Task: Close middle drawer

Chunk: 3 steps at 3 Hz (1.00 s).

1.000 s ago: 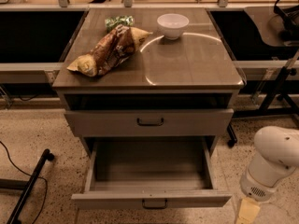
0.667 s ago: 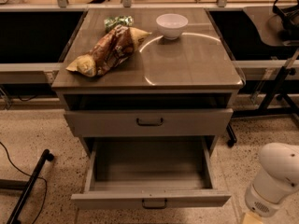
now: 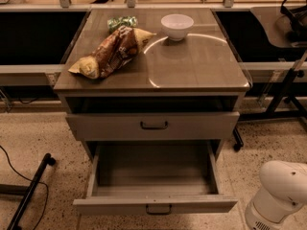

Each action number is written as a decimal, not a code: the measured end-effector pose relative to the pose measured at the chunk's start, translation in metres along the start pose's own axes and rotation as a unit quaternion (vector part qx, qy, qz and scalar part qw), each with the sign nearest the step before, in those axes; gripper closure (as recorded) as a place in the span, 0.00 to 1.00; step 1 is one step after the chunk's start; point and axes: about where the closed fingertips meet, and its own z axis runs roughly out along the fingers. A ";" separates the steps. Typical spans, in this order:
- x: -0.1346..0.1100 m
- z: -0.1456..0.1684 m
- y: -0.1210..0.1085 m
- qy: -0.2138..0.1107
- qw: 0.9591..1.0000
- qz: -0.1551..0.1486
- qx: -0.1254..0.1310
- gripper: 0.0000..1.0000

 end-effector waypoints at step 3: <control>-0.026 0.042 0.004 -0.010 0.999 -0.018 -0.044 0.00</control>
Offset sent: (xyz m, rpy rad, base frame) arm 0.0116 0.0258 -0.0181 0.0876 -0.0002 0.0052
